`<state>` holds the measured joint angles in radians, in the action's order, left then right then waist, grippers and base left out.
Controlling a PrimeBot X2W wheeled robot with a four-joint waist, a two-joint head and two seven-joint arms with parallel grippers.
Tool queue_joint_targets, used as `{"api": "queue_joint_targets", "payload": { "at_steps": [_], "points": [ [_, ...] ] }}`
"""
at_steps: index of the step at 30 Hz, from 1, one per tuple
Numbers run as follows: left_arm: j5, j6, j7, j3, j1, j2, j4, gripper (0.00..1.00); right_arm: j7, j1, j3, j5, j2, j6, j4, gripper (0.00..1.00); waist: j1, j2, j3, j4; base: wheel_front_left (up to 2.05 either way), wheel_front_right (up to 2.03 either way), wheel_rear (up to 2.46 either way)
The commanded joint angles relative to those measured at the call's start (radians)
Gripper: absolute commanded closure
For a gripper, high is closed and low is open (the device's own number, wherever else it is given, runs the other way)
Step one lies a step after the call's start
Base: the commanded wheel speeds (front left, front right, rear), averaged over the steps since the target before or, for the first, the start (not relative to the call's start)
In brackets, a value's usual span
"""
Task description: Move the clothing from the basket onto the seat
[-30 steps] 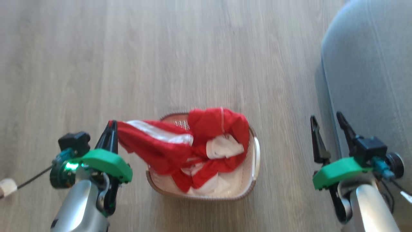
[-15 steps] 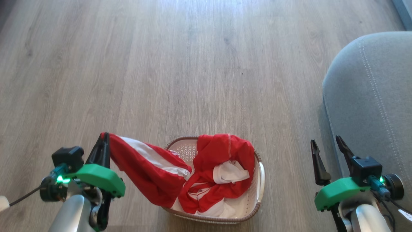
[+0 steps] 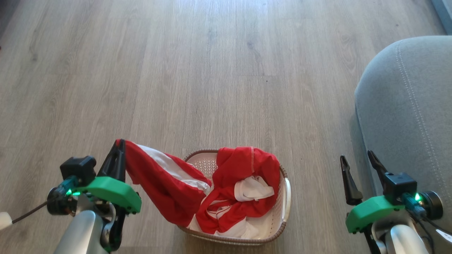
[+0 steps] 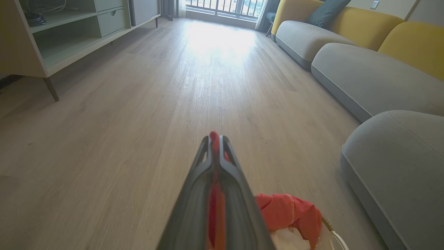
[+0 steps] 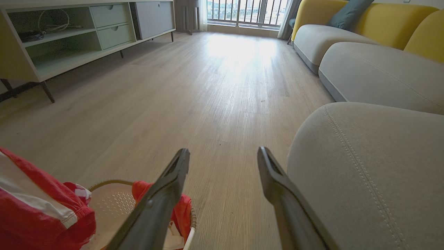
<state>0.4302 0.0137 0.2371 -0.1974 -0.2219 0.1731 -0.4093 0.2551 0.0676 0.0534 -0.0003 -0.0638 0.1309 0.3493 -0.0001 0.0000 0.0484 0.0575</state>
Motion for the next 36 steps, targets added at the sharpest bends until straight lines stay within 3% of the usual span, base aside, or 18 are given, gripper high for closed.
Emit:
{"api": "queue_joint_targets", "payload": {
  "at_steps": [1, 8, 15, 20, 36],
  "points": [
    [-0.005, 0.007, 0.001, 0.027, -0.026, 0.028, 0.043, 1.00, 0.007, 0.021, -0.032, -0.004, -0.015, 0.000, -0.024, 0.00, 0.0001, 0.0000, -0.001, -0.001, 0.00, 0.00, 0.00],
    [-0.016, -0.003, -0.016, -0.004, -0.043, 0.028, 0.089, 1.00, 0.007, 0.065, -0.184, 0.003, -0.015, 0.000, -0.029, 0.00, 0.0001, 0.0000, -0.003, -0.012, 0.00, 0.00, 0.00],
    [-0.039, -0.027, -0.064, -0.076, -0.097, 0.006, 0.170, 1.00, 0.007, 0.183, -0.508, 0.065, -0.013, 0.000, -0.017, 0.00, 0.0001, 0.0000, -0.019, -0.010, 0.00, 0.00, 0.00],
    [-0.055, -0.050, -0.106, -0.144, -0.134, -0.024, 0.215, 1.00, 0.007, 0.277, -0.674, 0.135, -0.005, 0.000, 0.009, 0.00, 0.0001, 0.0000, -0.035, 0.007, 0.00, 0.00, 0.00],
    [-0.030, -0.091, -0.184, -0.320, -0.158, -0.097, 0.382, 1.00, 0.007, 0.446, -0.744, 0.201, 0.005, 0.000, 0.203, 0.00, 0.0001, 0.0000, -0.046, 0.084, 0.00, 0.00, 0.00]
  ]
}}
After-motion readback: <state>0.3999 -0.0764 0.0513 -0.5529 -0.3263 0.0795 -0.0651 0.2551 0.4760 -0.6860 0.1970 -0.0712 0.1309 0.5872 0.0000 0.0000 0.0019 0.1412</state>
